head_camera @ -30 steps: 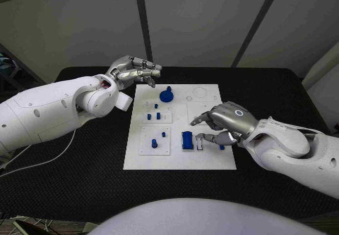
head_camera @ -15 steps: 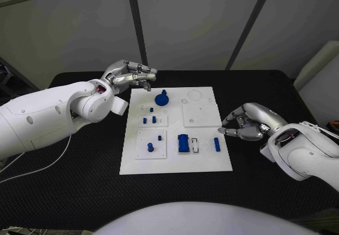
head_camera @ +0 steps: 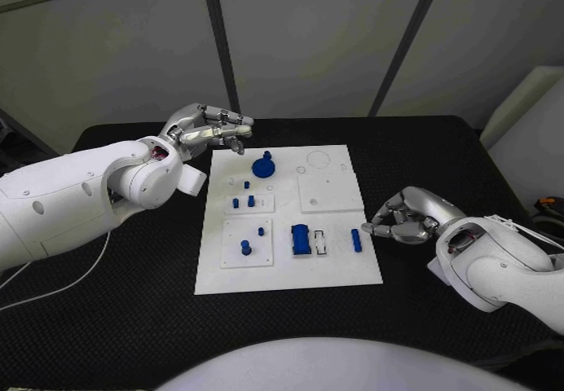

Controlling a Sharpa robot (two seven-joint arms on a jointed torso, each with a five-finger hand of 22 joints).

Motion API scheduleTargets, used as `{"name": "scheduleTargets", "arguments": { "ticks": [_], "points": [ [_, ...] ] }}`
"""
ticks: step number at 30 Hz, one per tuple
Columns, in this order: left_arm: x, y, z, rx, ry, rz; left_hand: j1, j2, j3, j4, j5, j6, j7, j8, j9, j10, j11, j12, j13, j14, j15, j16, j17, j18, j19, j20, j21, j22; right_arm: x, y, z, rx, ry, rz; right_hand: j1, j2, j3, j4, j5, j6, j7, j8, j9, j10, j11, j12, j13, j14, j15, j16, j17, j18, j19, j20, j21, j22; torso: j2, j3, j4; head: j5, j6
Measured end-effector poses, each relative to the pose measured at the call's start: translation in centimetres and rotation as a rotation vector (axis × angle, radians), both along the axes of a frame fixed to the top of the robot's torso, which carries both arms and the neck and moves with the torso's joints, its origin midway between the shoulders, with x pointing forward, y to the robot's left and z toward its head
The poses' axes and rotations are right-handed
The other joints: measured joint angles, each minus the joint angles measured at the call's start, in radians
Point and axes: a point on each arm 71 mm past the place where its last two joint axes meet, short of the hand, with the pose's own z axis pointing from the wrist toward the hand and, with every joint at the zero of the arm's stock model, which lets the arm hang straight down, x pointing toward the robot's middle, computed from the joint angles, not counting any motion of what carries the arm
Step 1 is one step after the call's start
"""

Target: Assemble the parts on the task board

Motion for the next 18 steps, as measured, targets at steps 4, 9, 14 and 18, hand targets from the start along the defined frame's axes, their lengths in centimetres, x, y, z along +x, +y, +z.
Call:
{"name": "scheduleTargets", "arguments": {
  "ticks": [4, 9, 14, 18],
  "points": [
    [0.0, 0.0, 0.0, 0.000, 0.001, 0.000, 0.000, 0.000, 0.000, 0.000, 0.000, 0.000, 0.000, 0.000, 0.000, 0.000, 0.000, 0.000, 0.000, 0.000, 0.000, 0.000, 0.000, 0.000, 0.000, 0.000, 0.000, 0.000, -0.3, 0.3, -0.7, -0.004, 0.031, -0.012, 0.008, 0.007, -0.010, -0.003, 0.006, 0.000, 0.000, 0.009, 0.009, -0.001, -0.001, -0.003, -0.001, 0.000, 0.000, 0.000, 0.000, 0.000, 0.002, -0.002, 0.000, -0.001, 0.000, -0.0005, 0.0012, -0.002, -0.002],
    [-0.1, 0.0, -0.1, 0.000, 0.002, 0.000, 0.000, 0.000, 0.000, 0.000, 0.000, 0.000, 0.000, 0.000, 0.000, 0.000, 0.000, 0.000, 0.000, 0.000, 0.000, 0.000, 0.000, 0.000, 0.000, 0.000, 0.000, 0.000, -0.6, 0.9, -1.8, -0.011, 0.069, -0.017, 0.024, 0.005, -0.016, -0.005, 0.008, 0.000, 0.000, 0.011, 0.016, 0.000, -0.007, -0.004, -0.001, -0.004, -0.004, 0.000, 0.001, 0.000, 0.003, -0.003, -0.001, -0.002, 0.001, -0.0006, 0.0019, -0.004, -0.004],
    [-0.1, 0.1, -0.2, 0.000, 0.003, 0.001, 0.000, 0.000, 0.000, 0.000, 0.000, 0.000, 0.000, 0.000, 0.000, 0.000, 0.000, 0.000, 0.000, 0.000, 0.000, 0.000, 0.000, 0.000, 0.000, 0.000, 0.000, 0.000, -0.7, 1.6, -2.4, -0.016, 0.081, -0.011, 0.042, 0.010, -0.024, -0.007, 0.008, 0.000, 0.000, 0.015, 0.026, 0.000, -0.007, -0.007, -0.001, -0.004, -0.004, 0.000, 0.001, 0.000, 0.000, -0.007, -0.005, -0.004, 0.001, -0.0001, 0.0019, -0.002, -0.006],
    [-0.1, 0.1, -0.2, 0.001, 0.004, 0.001, 0.000, 0.000, 0.000, 0.000, 0.000, 0.000, 0.000, 0.000, 0.000, 0.000, 0.000, 0.000, 0.000, 0.000, 0.000, 0.000, 0.000, 0.000, 0.000, 0.000, 0.000, 0.000, -0.7, 1.9, -2.5, -0.023, 0.076, -0.008, 0.054, 0.011, -0.027, -0.010, 0.008, 0.000, 0.000, 0.021, 0.033, 0.000, -0.007, -0.007, -0.001, -0.004, -0.004, 0.000, 0.001, 0.000, 0.000, -0.007, -0.005, -0.003, 0.001, -0.0002, 0.0019, 0.000, -0.008]
  ]
}}
